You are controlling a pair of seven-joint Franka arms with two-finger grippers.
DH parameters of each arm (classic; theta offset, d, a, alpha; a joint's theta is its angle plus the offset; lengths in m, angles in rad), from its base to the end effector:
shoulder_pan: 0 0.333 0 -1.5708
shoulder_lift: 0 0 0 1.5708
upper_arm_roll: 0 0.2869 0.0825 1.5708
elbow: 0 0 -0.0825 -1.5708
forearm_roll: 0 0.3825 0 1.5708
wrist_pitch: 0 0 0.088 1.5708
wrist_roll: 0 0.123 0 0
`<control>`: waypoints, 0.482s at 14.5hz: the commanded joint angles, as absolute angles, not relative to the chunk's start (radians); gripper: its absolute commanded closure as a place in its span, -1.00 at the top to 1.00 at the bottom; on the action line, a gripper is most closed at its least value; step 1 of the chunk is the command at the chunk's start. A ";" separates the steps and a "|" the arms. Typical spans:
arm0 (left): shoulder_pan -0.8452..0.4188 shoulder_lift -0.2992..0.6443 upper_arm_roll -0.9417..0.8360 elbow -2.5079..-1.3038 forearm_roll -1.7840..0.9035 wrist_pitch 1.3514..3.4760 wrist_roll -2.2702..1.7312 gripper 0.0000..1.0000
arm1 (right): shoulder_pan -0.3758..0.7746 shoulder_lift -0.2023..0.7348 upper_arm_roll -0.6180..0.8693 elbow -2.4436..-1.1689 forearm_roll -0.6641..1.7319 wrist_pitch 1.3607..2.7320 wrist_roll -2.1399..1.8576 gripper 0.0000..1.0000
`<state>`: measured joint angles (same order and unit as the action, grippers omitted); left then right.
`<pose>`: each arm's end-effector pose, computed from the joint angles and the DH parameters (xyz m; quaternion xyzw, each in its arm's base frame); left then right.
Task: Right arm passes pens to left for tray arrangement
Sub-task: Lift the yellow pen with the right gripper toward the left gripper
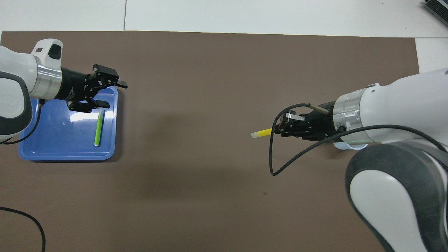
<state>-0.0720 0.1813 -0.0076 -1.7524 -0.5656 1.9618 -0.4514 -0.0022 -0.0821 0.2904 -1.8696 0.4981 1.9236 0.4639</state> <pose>0.6103 -0.0916 0.4329 0.9245 0.2784 -0.0553 0.2545 0.5212 0.2010 0.5213 -0.9599 0.1541 0.0220 0.2332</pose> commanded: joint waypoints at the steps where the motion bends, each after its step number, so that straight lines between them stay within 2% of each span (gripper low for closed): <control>1: -0.103 0.155 -0.002 -1.755 -0.621 1.957 -0.567 0.85 | 0.043 -0.138 0.291 -1.971 0.534 2.029 0.509 -1.00; 5: -0.130 0.124 -0.002 -1.770 -0.719 1.989 -0.747 0.84 | 0.087 -0.133 0.291 -2.023 0.558 2.202 0.604 -1.00; 7: -0.169 0.121 -0.002 -1.779 -0.745 2.051 -0.857 0.84 | 0.086 -0.129 0.291 -2.023 0.714 2.233 0.614 -1.00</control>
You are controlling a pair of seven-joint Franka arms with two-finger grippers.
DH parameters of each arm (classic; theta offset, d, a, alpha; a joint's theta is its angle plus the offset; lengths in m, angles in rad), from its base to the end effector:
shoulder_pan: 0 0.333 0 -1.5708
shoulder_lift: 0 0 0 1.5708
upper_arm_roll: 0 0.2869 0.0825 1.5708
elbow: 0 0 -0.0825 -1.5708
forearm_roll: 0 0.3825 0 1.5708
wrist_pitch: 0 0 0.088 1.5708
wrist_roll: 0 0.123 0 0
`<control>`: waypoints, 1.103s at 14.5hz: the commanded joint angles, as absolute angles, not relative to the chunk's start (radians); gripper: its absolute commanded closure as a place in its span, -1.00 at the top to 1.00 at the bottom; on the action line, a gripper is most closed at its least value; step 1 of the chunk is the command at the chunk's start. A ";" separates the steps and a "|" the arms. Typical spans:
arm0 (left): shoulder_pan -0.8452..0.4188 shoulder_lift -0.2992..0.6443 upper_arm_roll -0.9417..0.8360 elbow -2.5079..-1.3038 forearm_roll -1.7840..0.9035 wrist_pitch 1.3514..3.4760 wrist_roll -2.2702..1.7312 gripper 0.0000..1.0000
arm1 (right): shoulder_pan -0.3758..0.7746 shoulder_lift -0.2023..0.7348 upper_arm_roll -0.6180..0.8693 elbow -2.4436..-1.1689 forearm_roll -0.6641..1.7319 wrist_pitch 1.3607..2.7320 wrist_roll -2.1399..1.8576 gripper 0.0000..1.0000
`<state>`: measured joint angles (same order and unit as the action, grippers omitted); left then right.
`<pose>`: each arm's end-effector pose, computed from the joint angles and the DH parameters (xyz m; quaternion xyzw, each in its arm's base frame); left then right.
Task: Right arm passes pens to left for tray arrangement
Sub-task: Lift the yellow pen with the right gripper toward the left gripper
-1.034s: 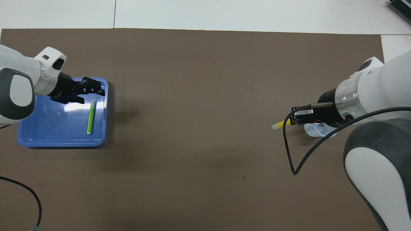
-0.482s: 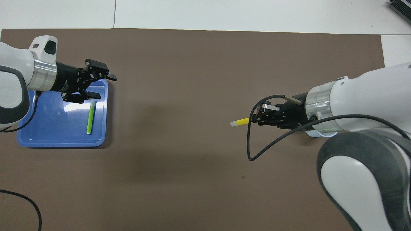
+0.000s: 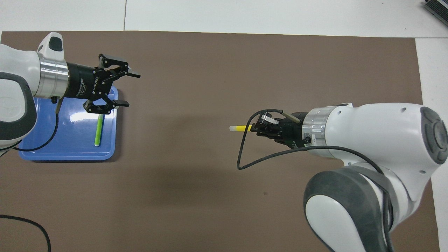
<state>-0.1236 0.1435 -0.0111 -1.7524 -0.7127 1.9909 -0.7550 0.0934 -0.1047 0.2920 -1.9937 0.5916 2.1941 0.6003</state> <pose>0.6045 -0.1321 0.4648 0.8524 0.4066 -0.1000 0.3131 0.5122 0.2415 0.4992 -0.9299 0.2324 -0.0121 0.2848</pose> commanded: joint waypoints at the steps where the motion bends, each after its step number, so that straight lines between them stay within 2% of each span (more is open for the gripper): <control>1: -0.190 0.123 -0.002 -1.784 -0.761 2.089 -0.911 0.84 | 0.084 -0.130 0.290 -2.025 0.762 2.244 0.612 -1.00; 6: -0.253 0.071 -0.002 -1.894 -0.951 2.264 -1.043 0.80 | 0.092 -0.123 0.291 -2.039 0.856 2.313 0.609 -1.00; 9: -0.290 0.055 -0.002 -1.933 -1.021 2.363 -1.126 0.80 | 0.132 -0.121 0.291 -2.071 0.945 2.451 0.615 -1.00; 16: -0.463 0.017 -0.002 -1.991 -1.042 2.578 -1.334 0.80 | 0.175 -0.100 0.291 -2.077 0.968 2.494 0.615 -1.00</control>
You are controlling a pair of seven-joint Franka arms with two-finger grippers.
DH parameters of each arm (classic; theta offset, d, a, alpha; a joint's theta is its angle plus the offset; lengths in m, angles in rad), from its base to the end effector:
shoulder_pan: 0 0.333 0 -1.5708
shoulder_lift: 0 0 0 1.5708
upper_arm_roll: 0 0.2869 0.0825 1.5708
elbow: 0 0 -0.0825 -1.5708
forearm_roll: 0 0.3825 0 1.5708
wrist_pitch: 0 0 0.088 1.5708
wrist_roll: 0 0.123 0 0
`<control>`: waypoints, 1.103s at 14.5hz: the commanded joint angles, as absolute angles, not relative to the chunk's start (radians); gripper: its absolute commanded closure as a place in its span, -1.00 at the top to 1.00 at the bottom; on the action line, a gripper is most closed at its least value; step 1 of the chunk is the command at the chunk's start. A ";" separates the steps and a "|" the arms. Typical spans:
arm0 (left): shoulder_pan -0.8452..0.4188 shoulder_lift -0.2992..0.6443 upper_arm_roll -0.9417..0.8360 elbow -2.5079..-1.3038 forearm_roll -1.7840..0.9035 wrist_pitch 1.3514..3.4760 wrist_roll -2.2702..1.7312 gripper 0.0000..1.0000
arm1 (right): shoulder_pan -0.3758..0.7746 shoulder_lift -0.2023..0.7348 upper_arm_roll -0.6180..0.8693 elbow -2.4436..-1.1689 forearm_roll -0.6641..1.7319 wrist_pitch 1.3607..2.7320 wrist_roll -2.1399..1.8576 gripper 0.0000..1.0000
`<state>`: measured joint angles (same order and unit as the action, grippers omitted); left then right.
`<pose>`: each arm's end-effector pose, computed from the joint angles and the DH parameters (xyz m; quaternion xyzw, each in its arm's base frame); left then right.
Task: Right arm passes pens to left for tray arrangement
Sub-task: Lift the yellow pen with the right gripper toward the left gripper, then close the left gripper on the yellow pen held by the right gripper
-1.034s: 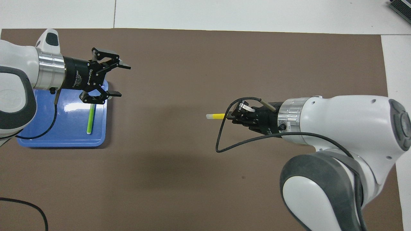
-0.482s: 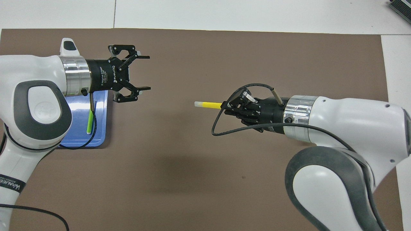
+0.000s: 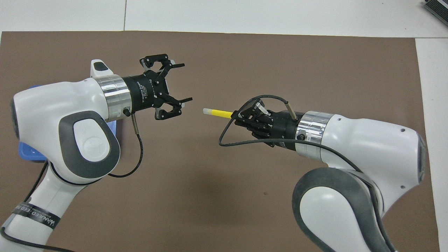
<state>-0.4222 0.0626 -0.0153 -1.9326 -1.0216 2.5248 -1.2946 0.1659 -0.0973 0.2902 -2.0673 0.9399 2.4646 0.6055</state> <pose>0.5626 -0.2624 0.4699 0.6364 0.6327 -0.1399 0.4185 0.5130 0.2633 0.4880 -0.8470 0.3352 -0.0136 0.4124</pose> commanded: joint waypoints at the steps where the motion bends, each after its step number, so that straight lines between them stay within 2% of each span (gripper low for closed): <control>1: -0.475 0.011 -0.002 -2.005 -1.042 2.600 -1.350 0.80 | 0.175 -0.098 0.291 -2.077 0.968 2.494 0.615 -1.00; 5: -0.518 -0.023 0.002 -2.046 -1.042 2.631 -1.491 0.80 | 0.173 -0.098 0.291 -2.077 0.968 2.493 0.614 -1.00; 8: -0.583 -0.031 0.002 -2.094 -1.042 2.735 -1.595 0.80 | 0.173 -0.098 0.291 -2.077 0.968 2.491 0.614 -1.00; 12: -0.634 -0.043 0.002 -2.138 -1.040 2.815 -1.588 0.80 | 0.173 -0.100 0.291 -2.082 0.968 2.491 0.615 -1.00; 16: -0.647 -0.043 -0.002 -2.137 -1.039 2.801 -1.455 0.54 | 0.176 -0.103 0.291 -2.089 0.968 2.493 0.614 -1.00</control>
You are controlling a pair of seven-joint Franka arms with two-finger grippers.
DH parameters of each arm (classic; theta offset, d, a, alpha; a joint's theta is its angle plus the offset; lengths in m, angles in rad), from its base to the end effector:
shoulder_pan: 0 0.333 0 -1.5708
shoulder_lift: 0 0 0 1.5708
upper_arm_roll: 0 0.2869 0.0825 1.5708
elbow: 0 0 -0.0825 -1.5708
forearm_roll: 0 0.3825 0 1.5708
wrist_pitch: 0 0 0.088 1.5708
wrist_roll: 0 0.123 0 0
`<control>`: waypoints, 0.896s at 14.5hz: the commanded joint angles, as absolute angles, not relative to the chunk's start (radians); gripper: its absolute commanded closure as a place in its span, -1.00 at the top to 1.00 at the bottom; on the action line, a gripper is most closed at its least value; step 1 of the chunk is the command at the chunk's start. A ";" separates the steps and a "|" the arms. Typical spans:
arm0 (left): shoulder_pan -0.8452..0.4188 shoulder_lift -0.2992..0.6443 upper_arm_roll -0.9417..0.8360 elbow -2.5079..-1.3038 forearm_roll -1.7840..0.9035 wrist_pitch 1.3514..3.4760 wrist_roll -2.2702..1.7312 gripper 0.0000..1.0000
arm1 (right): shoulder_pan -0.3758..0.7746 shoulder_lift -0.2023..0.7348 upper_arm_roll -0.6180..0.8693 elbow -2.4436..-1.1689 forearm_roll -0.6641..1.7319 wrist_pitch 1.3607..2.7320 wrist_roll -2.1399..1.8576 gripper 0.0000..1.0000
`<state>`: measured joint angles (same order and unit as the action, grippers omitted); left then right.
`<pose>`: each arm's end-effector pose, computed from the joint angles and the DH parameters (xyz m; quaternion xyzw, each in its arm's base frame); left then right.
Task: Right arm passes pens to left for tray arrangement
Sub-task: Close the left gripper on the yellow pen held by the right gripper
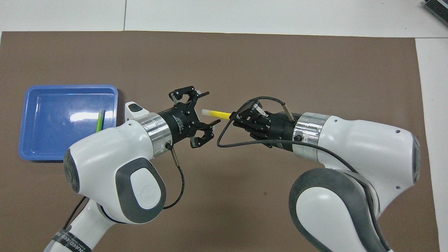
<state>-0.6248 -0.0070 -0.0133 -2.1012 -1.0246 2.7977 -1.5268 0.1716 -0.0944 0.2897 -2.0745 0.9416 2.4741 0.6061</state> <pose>0.4948 -0.3229 0.4466 0.5771 0.6915 -0.1365 0.4126 0.5121 0.2646 0.4835 -0.8470 0.3372 -0.0130 0.4107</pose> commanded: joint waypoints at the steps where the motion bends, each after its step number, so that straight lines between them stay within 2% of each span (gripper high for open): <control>1: -0.649 -0.044 -0.002 -2.135 -1.039 2.790 -1.424 0.46 | 0.176 -0.100 0.291 -2.088 0.968 2.496 0.612 -1.00; 7: -0.666 -0.044 -0.002 -2.135 -1.039 2.787 -1.402 0.45 | 0.195 -0.089 0.291 -2.088 0.968 2.525 0.615 -1.00; 9: -0.667 -0.044 -0.002 -2.135 -1.037 2.787 -1.402 0.33 | 0.195 -0.086 0.291 -2.088 0.968 2.526 0.615 -1.00; 11: -0.666 -0.044 0.002 -2.135 -1.037 2.772 -1.399 -0.14 | 0.195 -0.086 0.291 -2.088 0.968 2.526 0.615 -1.00; 13: -0.664 -0.044 0.002 -2.134 -1.037 2.767 -1.399 -0.39 | 0.195 -0.086 0.291 -2.086 0.968 2.528 0.615 -1.00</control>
